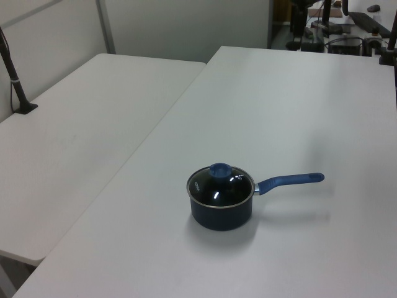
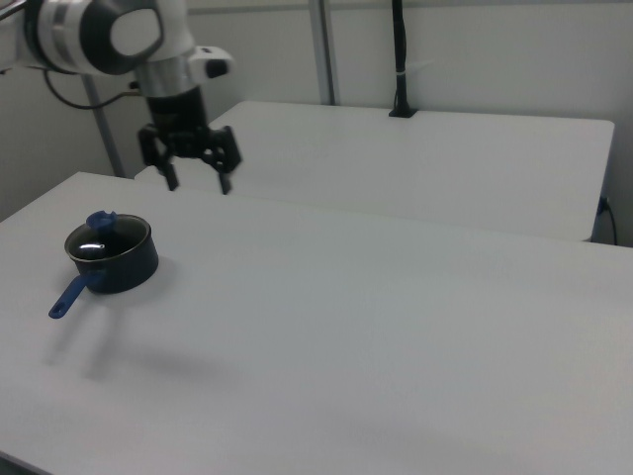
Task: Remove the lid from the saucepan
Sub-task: 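Move the gripper over the saucepan and lower onto the blue lid knob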
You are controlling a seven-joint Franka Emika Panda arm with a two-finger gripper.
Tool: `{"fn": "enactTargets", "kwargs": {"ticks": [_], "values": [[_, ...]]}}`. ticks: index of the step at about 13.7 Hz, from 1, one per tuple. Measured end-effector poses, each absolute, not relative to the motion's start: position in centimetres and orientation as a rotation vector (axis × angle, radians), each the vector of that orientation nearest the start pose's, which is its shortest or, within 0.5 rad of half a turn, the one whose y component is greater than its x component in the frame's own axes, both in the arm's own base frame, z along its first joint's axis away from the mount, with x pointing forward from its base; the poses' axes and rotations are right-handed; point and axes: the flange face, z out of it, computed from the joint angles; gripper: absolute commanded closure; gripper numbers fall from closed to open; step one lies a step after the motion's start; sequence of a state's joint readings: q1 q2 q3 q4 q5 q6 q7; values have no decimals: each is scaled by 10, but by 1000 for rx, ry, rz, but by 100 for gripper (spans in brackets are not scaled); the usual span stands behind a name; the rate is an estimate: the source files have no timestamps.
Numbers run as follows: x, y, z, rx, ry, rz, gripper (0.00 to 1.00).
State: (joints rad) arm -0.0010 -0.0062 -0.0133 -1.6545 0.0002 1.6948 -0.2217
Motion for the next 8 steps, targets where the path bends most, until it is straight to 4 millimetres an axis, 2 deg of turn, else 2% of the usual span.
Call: {"fn": "enactTargets", "kwargs": {"ticks": [2, 3, 4, 6, 7, 8], "values": [[570, 52, 593, -3127, -278, -106, 0], [576, 104, 585, -3120, -209, -149, 0], [579, 137, 576, -3115, -159, -167, 0], [588, 201, 544, -3118, -74, -186, 0], [594, 232, 525, -3112, -30, -199, 0], [604, 271, 498, -3091, 34, -229, 0]]}}
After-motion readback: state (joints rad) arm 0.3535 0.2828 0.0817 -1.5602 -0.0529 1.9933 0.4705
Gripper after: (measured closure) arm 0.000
